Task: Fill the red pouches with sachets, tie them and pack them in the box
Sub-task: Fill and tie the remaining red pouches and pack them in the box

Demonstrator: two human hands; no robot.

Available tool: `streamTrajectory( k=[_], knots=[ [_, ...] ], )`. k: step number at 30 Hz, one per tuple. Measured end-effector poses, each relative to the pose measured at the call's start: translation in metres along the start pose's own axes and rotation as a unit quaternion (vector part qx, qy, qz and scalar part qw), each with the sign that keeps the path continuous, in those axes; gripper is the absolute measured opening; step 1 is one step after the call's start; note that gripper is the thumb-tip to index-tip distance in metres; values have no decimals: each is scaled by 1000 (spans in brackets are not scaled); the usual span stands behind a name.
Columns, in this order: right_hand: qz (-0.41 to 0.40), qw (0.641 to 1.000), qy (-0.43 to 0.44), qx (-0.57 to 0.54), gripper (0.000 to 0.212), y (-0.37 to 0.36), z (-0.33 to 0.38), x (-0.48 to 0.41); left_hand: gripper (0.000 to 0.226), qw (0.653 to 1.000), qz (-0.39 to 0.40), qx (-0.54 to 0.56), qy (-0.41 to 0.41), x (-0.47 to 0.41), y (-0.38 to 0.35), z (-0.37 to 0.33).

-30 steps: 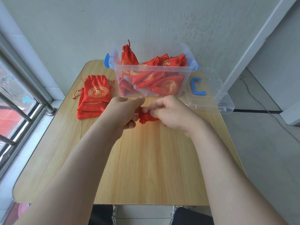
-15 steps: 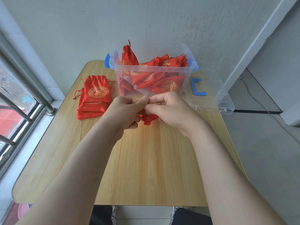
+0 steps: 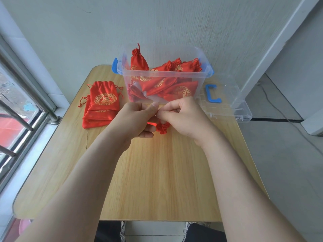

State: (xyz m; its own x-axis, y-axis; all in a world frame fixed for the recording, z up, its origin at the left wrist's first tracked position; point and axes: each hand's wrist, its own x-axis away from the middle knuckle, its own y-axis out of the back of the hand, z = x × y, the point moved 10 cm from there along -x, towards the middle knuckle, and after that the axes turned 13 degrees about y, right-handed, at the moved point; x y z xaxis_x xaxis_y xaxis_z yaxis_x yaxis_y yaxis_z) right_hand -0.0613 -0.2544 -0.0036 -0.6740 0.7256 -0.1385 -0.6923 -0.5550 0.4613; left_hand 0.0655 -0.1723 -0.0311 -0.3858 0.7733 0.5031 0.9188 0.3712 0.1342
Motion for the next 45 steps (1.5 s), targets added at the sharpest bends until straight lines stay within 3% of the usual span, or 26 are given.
streamTrajectory(
  k=[9, 13, 16, 22, 24, 30, 35, 38, 40, 42, 45],
  knots=[
    [-23, 993, -76, -83, 18, 1, -10, 2, 23, 997, 67, 33, 18, 6, -10, 1],
    [-20, 996, -66, -61, 20, 2, -8, 2, 10, 995, 72, 60, 26, 10, -9, 2],
    [-17, 998, -60, -20, 20, 5, -6, 3, 14, 997, 59, 49, 19, 11, -8, 0],
    [20, 998, -48, 36, 11, -4, -5, 2, 6, 1000, -21, -22, 5, 8, 1, 1],
    [27, 998, -39, 34, 21, -5, -5, 2, 7, 998, -35, -47, 1, 8, 2, 2],
    [12, 999, 35, -26, 28, -2, 13, 0, 12, 979, -31, -195, -56, 12, -5, -7],
    [15, 998, 52, -10, 27, -2, 14, 0, 11, 952, 2, -294, -89, 16, -22, -8],
    [-8, 999, 42, -23, 24, 3, 9, -1, 13, 958, 6, -274, -81, 16, -21, -8],
    [-29, 998, 47, -41, 34, 8, 5, -4, 14, 965, -6, -252, -68, 13, -15, -8],
    [-49, 996, 74, 2, 42, 13, 6, -4, 17, 973, -31, -221, -50, 9, -6, -6],
    [-41, 986, 120, 107, 31, 12, 16, -1, 17, 986, -55, -159, -24, 5, 6, -3]
  ],
)
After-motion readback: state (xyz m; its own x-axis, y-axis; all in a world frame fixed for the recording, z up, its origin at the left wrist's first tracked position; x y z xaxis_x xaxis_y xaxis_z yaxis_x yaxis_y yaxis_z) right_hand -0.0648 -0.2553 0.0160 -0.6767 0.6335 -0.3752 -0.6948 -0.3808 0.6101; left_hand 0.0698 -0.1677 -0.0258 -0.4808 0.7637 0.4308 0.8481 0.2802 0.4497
